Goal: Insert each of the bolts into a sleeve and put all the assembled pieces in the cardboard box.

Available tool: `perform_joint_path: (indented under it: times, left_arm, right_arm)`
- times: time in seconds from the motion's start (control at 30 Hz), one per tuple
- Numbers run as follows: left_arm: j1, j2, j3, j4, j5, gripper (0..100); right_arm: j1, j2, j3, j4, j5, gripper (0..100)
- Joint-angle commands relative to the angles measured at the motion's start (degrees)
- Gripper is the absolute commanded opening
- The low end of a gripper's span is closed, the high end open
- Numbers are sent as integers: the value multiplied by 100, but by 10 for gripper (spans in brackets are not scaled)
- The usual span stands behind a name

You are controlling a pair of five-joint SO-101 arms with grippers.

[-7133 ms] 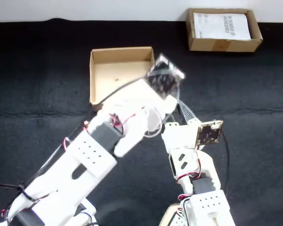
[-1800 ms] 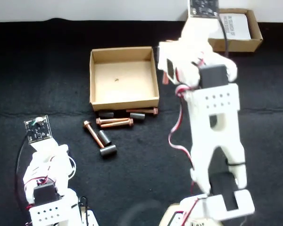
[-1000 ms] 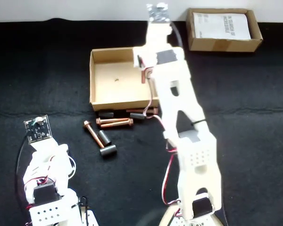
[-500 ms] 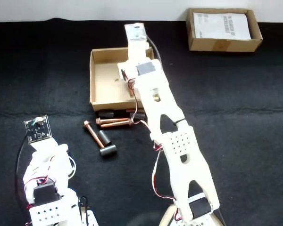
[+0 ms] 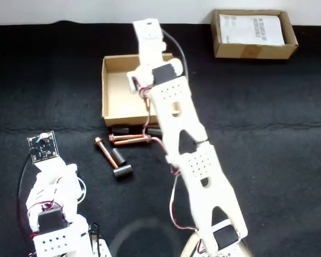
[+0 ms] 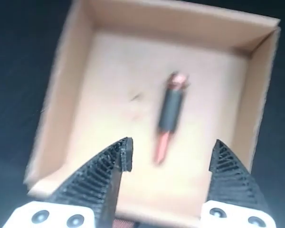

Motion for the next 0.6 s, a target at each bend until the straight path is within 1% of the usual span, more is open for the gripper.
perform_joint_path:
  times: [0.0, 0.1, 0.23, 0.3, 0.37, 0.47, 0.57]
  left_arm:
    - [-48, -66, 110, -70, 9, 8]
    - [-48, -66, 110, -70, 9, 8]
    - [-48, -66, 110, -70, 9, 8]
    - [-48, -66, 110, -70, 0, 8]
    - [-48, -66, 110, -70, 0, 8]
    - [-48, -66, 110, -70, 0, 8]
    - [-48, -66, 110, -70, 0, 8]
  right_arm:
    - [-488, -119, -1174, 822, -53, 238]
    - [-725, -347, -1068, 822, -88, 219]
    - [-1042, -646, -1015, 822, -185, 108]
    - [-1209, -769, -1007, 822, -176, 74]
    - [-1367, -892, -796, 831, 88, 73]
    - [-1560, -1358, 171, 831, 536, 73]
    - [-1675, -2264, 1859, 831, 853, 74]
